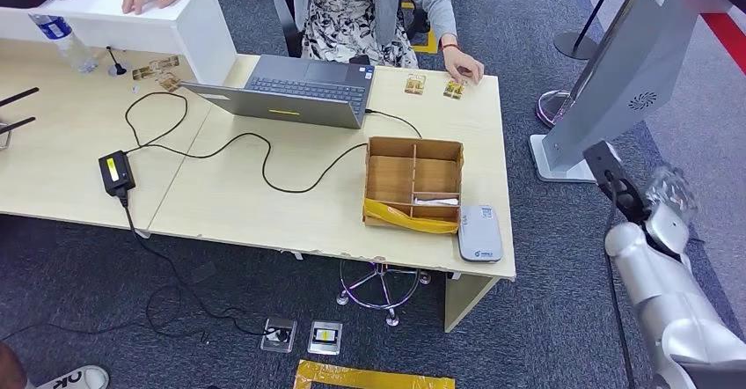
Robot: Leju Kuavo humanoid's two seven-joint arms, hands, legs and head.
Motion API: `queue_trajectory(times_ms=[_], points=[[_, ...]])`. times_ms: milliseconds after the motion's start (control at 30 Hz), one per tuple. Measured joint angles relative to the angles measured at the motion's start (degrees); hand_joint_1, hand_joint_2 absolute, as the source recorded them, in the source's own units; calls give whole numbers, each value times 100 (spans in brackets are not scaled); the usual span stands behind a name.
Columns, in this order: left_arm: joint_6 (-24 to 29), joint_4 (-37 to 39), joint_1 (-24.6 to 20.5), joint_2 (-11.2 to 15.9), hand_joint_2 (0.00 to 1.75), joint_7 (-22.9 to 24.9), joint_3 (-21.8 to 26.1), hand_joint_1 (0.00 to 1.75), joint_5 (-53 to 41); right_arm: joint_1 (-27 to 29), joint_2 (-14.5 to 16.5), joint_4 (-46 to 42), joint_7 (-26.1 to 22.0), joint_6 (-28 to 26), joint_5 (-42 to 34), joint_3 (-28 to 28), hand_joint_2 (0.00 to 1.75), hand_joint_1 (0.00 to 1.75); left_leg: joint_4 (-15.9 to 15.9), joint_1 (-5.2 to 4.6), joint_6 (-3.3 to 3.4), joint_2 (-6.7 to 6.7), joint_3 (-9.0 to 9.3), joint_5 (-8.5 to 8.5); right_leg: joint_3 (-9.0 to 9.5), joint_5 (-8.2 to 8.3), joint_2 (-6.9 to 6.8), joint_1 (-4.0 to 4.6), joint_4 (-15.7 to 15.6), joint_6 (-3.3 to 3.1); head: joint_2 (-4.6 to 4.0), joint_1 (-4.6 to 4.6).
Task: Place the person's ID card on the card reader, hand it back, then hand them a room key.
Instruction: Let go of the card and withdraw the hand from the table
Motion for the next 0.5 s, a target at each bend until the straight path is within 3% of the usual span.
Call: queue_trajectory(times_ms=[100, 233, 500], points=[[-13, 1, 5, 2, 0, 3, 2, 0, 54, 592, -412, 68, -16, -29, -391, -378, 0, 0, -1, 0, 1, 0, 0, -8, 1, -4, -3, 0, -1, 2, 0, 0], [15, 3, 10, 26, 0, -1, 22, 0, 217, 1460, -819, 165, -431, -44, -825, -865, 0, 0, -3, 3, -7, 0, -2, -16, 3, -11, -7, 3, -1, 0, 0, 0], [112, 4, 11, 106, 0, -13, 93, 0, 400, 2923, -997, 332, -1027, -722, -1458, -1722, 0, 0, -5, 13, -11, -1, 1, -19, 6, -22, -6, 13, -1, -6, 0, -1]])
